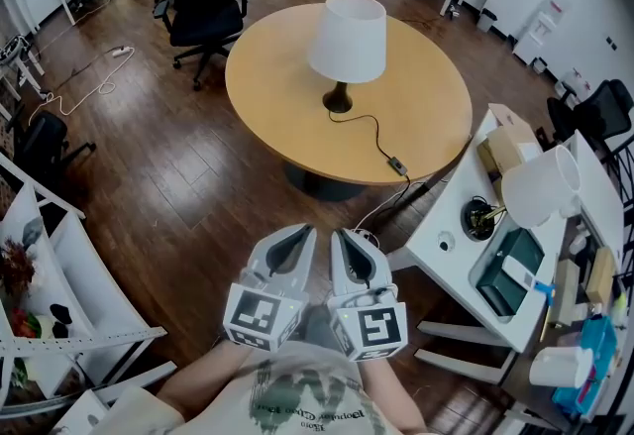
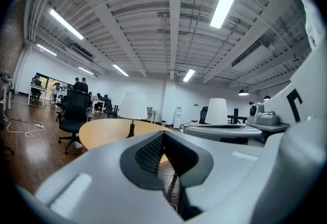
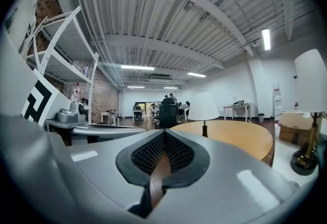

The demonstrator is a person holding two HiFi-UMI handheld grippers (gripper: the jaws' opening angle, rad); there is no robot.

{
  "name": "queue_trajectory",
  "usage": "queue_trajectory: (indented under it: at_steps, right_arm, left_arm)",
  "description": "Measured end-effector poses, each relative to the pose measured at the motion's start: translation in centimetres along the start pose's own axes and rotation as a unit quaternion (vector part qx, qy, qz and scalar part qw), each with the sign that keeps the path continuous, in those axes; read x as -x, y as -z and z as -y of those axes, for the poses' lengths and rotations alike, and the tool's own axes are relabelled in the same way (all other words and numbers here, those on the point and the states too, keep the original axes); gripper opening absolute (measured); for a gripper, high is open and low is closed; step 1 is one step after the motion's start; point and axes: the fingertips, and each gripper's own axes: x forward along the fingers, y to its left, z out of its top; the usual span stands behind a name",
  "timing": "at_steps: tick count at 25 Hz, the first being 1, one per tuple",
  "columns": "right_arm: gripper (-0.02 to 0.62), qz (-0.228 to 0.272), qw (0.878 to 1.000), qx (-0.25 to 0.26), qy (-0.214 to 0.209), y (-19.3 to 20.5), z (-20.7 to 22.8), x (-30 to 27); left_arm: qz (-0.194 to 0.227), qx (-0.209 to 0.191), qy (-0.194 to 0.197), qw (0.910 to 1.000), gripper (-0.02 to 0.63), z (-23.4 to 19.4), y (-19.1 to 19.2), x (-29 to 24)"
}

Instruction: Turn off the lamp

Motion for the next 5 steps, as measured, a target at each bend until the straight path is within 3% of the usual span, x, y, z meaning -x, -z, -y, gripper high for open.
queue_trajectory:
  at_steps: [5]
  right_arm:
    - [0.000,-0.002,1.000,-0.001,0.002,-0.14,-0.11,0.01]
  left_arm:
    - [-0.003,0.001,0.002,1.0000,0.003,0.10,0.14,0.08]
